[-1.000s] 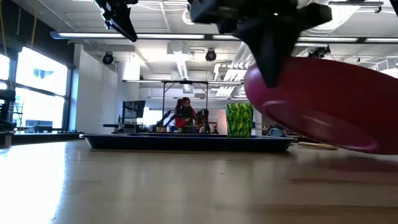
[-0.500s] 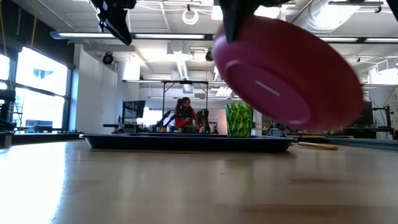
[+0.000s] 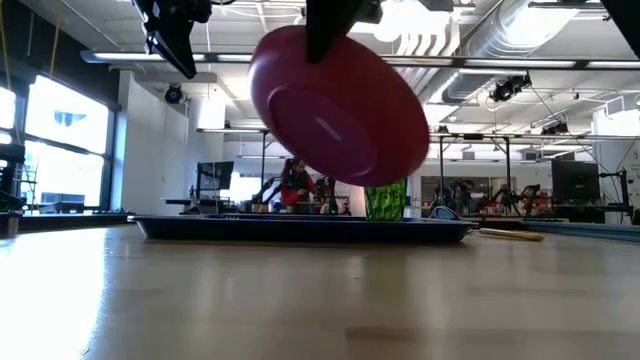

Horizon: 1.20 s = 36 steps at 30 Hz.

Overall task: Pick and place plate/cup/fork/spoon on tray
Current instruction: Put the pink plate on the blue tray

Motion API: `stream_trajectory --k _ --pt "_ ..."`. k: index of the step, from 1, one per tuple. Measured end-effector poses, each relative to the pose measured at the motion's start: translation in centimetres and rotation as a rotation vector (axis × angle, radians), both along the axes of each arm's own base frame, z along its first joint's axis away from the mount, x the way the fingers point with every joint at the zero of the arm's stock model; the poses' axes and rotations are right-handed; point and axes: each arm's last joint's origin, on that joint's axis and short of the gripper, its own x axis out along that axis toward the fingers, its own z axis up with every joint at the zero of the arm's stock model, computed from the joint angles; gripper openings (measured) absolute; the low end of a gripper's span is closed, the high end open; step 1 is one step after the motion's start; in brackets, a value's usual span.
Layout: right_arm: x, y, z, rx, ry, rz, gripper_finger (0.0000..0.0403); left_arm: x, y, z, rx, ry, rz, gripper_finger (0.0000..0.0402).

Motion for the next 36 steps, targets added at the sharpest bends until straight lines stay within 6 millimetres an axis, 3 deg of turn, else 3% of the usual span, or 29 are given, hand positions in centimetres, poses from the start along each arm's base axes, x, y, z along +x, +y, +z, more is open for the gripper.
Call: stream_trajectory --k 9,17,29,36 --pt "0.7 -2.9 -0.9 -0.099 0.102 0.324 0.0000 0.0 0.0 0.0 -0.021 -0.016 0.045 0.0081" --pt "1.1 -4.0 -5.6 -0.252 0.242 0.450 0.0000 0.0 0.0 0.0 -0.043 -0.032 0.087 0.0081" --pt "1.2 -6.2 -10.2 -0.277 0.289 0.391 0.0000 -0.1 0.0 -0.1 -0.067 -0.041 0.125 0.0081" --pt "1.7 -7.5 -10.6 -0.263 0.261 0.407 0.0000 -0.1 0.0 -0.1 -0.067 -0.042 0.125 0.0081"
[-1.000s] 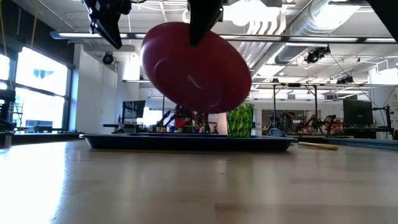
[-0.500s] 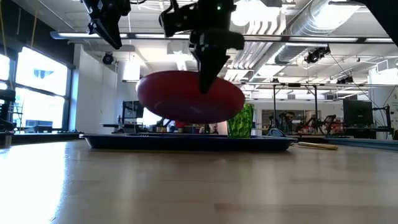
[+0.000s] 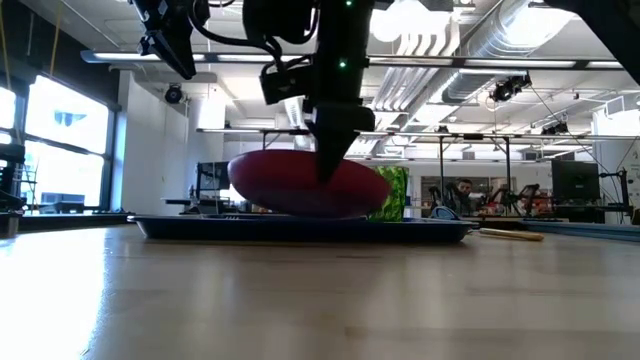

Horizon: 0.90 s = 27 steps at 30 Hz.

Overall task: Pick and place plate/cup/fork/spoon on tray
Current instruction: Put the pink plate on the blue tray

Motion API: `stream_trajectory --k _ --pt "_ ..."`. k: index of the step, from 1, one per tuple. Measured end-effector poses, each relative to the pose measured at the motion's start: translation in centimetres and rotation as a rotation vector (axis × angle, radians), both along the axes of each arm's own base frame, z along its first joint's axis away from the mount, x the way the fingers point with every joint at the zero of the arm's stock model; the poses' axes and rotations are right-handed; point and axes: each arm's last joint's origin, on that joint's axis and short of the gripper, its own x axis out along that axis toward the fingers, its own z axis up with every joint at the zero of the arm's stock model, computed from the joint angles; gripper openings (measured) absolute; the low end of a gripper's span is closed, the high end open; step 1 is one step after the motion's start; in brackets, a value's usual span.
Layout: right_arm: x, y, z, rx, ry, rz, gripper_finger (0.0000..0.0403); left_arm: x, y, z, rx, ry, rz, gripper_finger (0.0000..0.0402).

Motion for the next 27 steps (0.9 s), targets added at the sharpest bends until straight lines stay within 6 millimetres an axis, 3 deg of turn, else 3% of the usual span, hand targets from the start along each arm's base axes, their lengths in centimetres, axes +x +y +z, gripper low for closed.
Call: stream_trajectory --k 27 --pt "-0.1 -4.2 -0.1 0.381 -0.002 -0.151 0.0000 0.0 0.0 0.0 0.000 0.000 -0.001 0.0081"
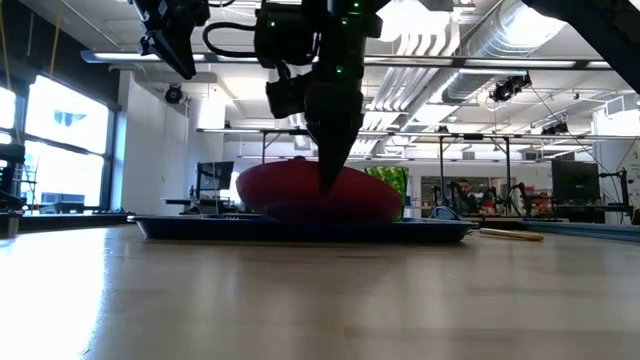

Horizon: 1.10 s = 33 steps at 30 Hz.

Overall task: Pick and place plate/cup/fork/spoon on tray
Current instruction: Put the pink plate on the blue tray

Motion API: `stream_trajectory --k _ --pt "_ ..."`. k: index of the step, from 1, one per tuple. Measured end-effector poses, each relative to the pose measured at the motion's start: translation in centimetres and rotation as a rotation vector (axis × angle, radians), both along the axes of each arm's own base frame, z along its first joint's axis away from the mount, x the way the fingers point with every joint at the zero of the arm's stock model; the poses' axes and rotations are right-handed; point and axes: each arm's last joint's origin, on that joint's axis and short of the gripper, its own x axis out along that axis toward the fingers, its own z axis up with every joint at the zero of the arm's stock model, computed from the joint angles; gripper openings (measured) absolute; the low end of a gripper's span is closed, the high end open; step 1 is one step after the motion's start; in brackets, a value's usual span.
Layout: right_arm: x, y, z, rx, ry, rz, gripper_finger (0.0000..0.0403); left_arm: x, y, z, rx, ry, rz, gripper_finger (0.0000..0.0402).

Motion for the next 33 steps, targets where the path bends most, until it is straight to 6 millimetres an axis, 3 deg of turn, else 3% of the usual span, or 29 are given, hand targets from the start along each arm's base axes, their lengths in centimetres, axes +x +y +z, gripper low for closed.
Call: stream_trajectory --k 16,24,33 --pt "-0.1 -1.3 -0.1 0.067 0.008 -0.037 0.0002 0.0 0.0 0.0 0.000 0.000 -0.001 0.0081" --pt "-0.1 -1.3 -0.3 0.062 0.009 -0.041 0.0041 0.0 0.0 0.0 0.000 0.000 -0.001 0.0081" --pt "0.0 -1.3 -0.3 0.056 0.007 -0.075 0.0045 0.0 0.0 0.0 0.000 0.000 -0.001 0.0081"
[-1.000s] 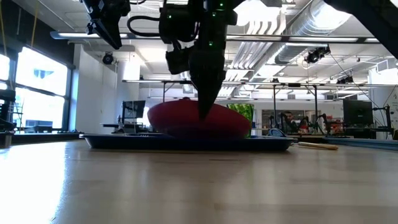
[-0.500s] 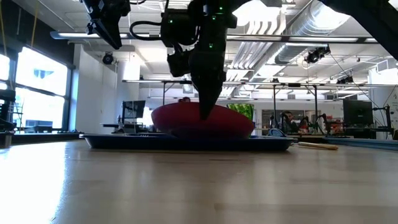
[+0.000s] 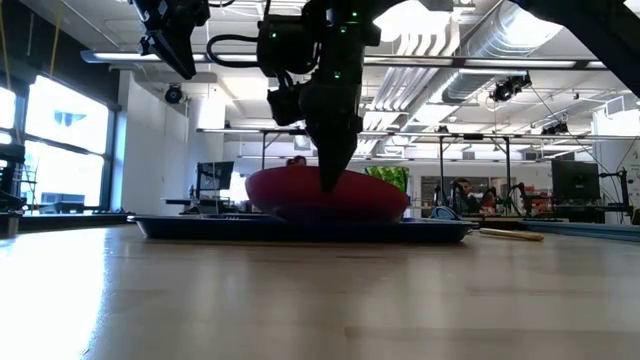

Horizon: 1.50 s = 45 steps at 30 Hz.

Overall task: Pick and place plate/cup/fork/spoon on tray
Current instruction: Put the pink plate on the blue tray, then adjust the green cup on the blue tray

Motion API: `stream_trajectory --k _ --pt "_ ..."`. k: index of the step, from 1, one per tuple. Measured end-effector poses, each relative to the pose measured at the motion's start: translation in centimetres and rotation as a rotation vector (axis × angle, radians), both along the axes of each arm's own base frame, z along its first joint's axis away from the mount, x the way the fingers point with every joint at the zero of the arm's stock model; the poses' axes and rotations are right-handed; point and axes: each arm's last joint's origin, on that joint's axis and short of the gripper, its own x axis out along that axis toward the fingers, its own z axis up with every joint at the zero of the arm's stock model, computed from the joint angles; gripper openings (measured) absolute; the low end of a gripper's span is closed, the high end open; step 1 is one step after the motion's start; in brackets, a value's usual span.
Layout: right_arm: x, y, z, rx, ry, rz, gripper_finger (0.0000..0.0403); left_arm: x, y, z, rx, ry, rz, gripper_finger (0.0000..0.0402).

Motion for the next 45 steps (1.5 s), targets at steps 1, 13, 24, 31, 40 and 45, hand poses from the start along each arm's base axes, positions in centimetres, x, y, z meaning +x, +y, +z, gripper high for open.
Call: stream_trajectory --k 1,13,24,31,40,45 --pt "0.0 0.0 0.0 -0.001 0.000 -0.003 0.0047 0.0 0.0 0.0 0.000 0.000 0.000 0.0081" --pt "0.3 -0.1 -0.5 -0.018 -0.004 -0.014 0.0069 0.0 0.0 0.0 0.007 0.006 -0.016 0.0081" --pt "0.5 -0.1 -0.4 -0.016 -0.023 -0.050 0.0067 0.0 0.0 0.0 0.008 0.006 -0.016 0.0081" --pt "0.7 0.3 1.3 0.052 -0.032 -0.131 0.0067 0.0 0.0 0.0 0.007 0.008 -0.016 0.0081" --pt "-0.1 2.8 3.2 0.042 0.064 -0.217 0.0067 -0.3 -0.3 -0.3 -0.013 0.057 -0.038 0.0081" --pt "-1.6 3.5 3.2 -0.167 0.194 -0.229 0.0067 -0.3 -0.2 -0.2 -0.007 0.056 -0.044 0.0081"
